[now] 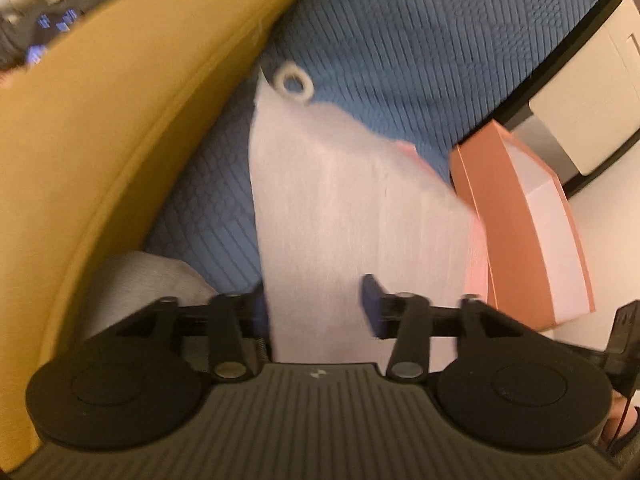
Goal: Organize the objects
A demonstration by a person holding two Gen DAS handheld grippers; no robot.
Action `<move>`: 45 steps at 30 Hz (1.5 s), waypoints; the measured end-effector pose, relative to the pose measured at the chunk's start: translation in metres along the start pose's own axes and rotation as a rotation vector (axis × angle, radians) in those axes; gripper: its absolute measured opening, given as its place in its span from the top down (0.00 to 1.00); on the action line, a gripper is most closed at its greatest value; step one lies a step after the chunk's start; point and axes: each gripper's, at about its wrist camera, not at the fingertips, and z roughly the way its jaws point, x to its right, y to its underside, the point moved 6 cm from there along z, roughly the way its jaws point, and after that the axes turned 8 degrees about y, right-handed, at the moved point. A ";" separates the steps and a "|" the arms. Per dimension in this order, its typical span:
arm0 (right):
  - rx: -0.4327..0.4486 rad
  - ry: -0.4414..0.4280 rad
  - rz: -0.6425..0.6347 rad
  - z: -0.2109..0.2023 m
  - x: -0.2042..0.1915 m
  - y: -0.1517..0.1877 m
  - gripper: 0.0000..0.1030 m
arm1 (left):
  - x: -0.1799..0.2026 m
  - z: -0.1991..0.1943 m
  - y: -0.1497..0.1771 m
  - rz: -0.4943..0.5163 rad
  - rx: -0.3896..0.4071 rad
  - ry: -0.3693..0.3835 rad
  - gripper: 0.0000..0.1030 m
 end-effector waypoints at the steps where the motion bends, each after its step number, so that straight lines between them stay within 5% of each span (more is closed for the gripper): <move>1: 0.003 -0.007 -0.010 -0.001 -0.001 0.001 0.63 | 0.001 -0.007 -0.002 0.007 0.017 -0.012 0.42; 3: 0.019 -0.040 -0.019 -0.004 -0.004 0.003 0.56 | 0.004 -0.018 -0.006 0.021 0.044 -0.029 0.41; 11: 0.080 -0.009 -0.068 0.005 -0.006 0.000 0.56 | 0.040 -0.034 -0.023 0.116 0.132 -0.058 0.41; 19: 0.122 0.026 -0.074 0.011 0.009 0.004 0.56 | 0.098 0.049 -0.008 0.178 0.023 0.047 0.42; 28: 0.124 0.035 -0.044 0.018 0.023 0.020 0.56 | 0.118 0.145 0.004 0.173 -0.090 0.036 0.46; 45: 0.154 0.101 -0.207 0.047 0.004 0.030 0.57 | 0.108 0.195 0.005 0.181 -0.147 -0.076 0.48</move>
